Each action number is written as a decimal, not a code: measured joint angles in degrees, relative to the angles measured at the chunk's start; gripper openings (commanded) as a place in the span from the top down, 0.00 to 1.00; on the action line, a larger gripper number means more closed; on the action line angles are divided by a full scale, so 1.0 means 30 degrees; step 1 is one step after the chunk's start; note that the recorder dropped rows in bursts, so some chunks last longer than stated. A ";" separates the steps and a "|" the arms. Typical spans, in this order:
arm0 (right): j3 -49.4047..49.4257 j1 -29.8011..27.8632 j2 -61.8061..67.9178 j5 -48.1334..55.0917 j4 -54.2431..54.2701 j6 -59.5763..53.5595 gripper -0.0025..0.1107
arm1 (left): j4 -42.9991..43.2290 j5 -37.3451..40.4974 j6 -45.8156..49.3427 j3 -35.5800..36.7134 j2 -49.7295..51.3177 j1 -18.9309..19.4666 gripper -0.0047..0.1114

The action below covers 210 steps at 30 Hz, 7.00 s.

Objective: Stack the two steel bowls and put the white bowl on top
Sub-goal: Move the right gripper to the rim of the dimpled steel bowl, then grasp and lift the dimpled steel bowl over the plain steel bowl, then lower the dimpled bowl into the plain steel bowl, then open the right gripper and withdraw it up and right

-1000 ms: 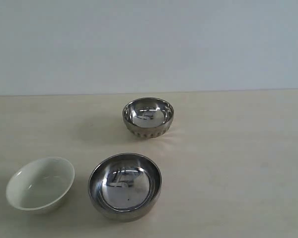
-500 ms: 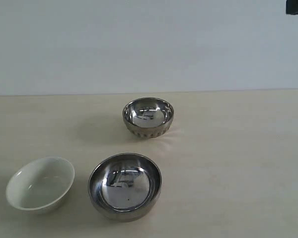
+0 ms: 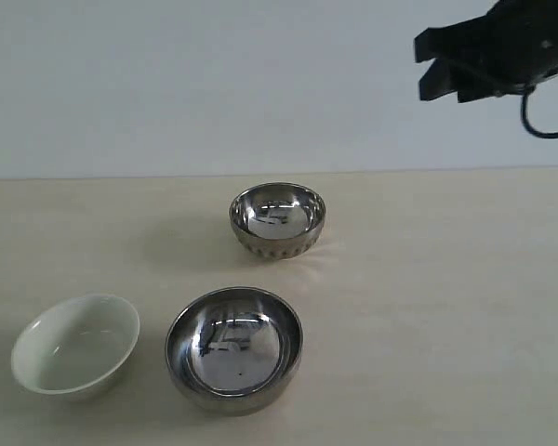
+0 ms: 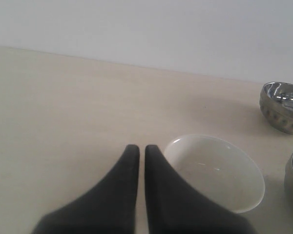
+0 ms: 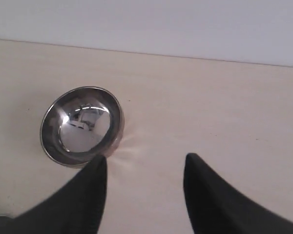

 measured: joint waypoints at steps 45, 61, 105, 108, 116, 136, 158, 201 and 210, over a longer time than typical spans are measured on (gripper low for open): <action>-0.4370 0.3282 1.3397 -0.5631 0.1936 0.2449 0.70 | 0.0000 0.0000 0.0000 0.0000 0.0000 0.0000 0.93; -0.4412 0.3195 1.2508 -0.4966 0.2117 0.2240 0.98 | 0.0000 0.0000 0.0000 0.0000 0.0000 0.0000 0.93; 0.3963 0.7092 -0.0809 0.0359 -0.0138 0.2291 0.98 | 0.0000 0.0000 0.0000 0.0000 0.0000 0.0000 0.93; 0.3963 0.7766 -0.0809 -0.0009 -0.0673 0.2999 0.98 | 0.0000 0.0000 0.0000 0.0000 0.0000 0.0000 0.93; 0.3963 0.8194 0.0369 -0.0036 -0.0880 0.3609 0.98 | 0.0000 0.0000 0.0000 0.0000 0.0000 0.0000 0.93; 0.3963 0.8462 0.3851 -0.2289 -0.0962 0.3606 0.98 | 0.0000 0.0000 0.0000 0.0000 0.0000 0.0000 0.93; 0.3963 0.8593 0.4884 -0.2654 -0.0790 0.3410 0.98 | 0.0000 0.0000 0.0000 0.0000 0.0000 0.0000 0.93; 0.3963 0.8593 0.2205 -0.2454 -0.1228 0.2928 0.60 | 0.0000 0.0000 0.0000 0.0000 0.0000 0.0000 0.93; 0.4145 0.8593 0.1240 -0.2170 -0.1659 0.3358 0.62 | 0.0000 0.0000 0.0000 0.0000 0.0000 0.0000 0.93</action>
